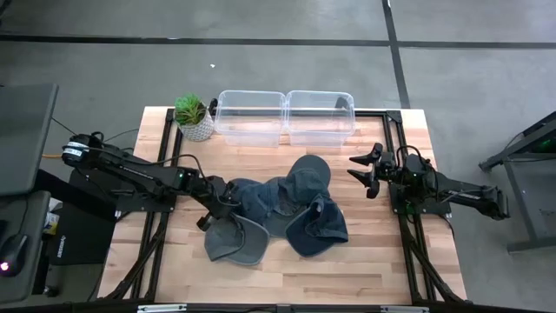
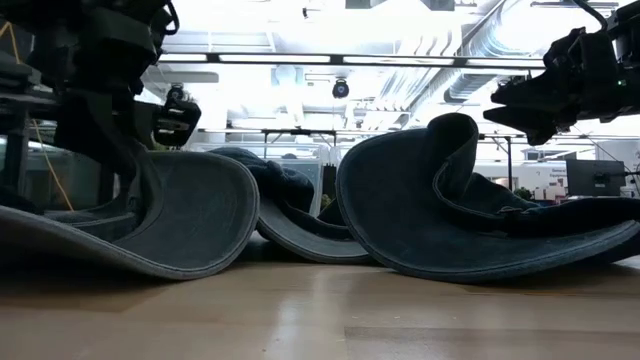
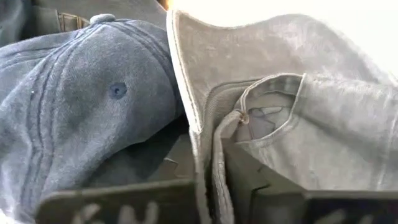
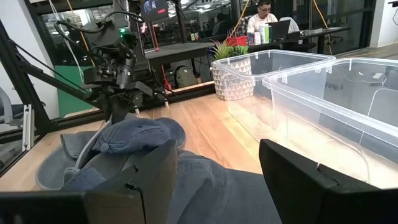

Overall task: Pick & Place hat
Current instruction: Put the left gray cap into the left transparent bin

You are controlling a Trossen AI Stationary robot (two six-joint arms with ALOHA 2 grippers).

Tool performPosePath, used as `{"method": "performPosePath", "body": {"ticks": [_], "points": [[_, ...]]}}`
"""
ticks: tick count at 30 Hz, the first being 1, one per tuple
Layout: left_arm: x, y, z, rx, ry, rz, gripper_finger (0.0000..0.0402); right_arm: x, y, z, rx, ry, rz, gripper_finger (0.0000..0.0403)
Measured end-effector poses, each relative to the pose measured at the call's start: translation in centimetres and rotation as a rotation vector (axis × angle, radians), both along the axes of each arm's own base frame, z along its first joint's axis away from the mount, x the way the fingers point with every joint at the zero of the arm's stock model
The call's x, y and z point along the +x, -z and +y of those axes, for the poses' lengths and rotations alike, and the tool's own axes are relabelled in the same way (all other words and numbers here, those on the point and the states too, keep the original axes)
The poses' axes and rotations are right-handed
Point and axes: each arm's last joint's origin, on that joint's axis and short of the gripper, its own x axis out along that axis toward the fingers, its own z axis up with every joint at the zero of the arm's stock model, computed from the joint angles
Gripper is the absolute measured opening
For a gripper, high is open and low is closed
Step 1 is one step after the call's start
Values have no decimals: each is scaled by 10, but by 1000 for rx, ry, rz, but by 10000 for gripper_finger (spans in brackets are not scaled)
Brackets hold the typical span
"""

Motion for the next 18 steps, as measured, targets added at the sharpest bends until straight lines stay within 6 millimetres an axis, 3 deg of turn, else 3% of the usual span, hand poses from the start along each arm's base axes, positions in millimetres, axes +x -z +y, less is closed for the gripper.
{"method": "performPosePath", "body": {"ticks": [18], "points": [[-5,-10,-1,-271,-177,97,0,0,0,0,0,0,0,222]]}}
